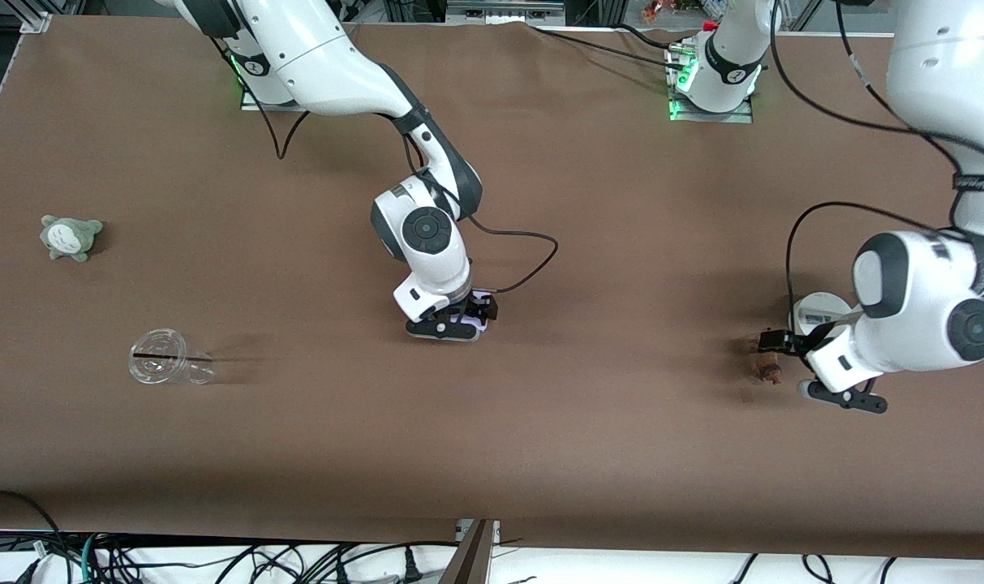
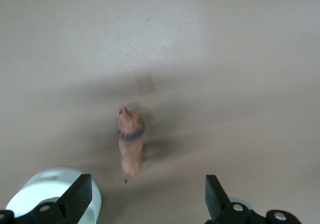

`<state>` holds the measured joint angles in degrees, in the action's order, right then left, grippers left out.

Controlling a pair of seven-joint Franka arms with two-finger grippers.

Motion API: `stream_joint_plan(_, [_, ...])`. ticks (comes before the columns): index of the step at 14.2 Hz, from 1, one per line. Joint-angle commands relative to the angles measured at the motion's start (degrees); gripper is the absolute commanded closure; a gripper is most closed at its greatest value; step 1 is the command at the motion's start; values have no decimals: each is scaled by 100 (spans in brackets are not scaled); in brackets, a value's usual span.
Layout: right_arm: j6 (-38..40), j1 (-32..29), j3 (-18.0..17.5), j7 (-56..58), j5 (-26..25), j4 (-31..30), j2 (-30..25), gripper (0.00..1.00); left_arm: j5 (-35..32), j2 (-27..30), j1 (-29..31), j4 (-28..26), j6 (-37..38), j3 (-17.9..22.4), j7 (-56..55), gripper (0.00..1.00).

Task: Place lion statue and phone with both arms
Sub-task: 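Set the lion down and open the left gripper while the right gripper grasps the phone, then lift the white phone with the right gripper toward the glass cup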

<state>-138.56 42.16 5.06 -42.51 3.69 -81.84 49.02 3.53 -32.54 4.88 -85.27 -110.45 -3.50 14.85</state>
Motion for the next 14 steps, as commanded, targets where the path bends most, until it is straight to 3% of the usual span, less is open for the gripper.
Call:
stream_joint_plan(1, [-84,135,57,-117,-79,160,160,0,95,904,47,-156,628,-19,141,0])
stream_joint_plan(8, [-66,249,48,-108,-88,177,196,0,7,2347,275,-226,1665,95,431,0])
stream_joint_plan(11, [-66,249,48,-100,-79,160,213,0,-141,2795,452,-664,1536,95,589,0])
stream_joint_plan(14, [-66,241,57,-56,-97,168,283,0,-485,2867,452,-798,1158,69,589,0])
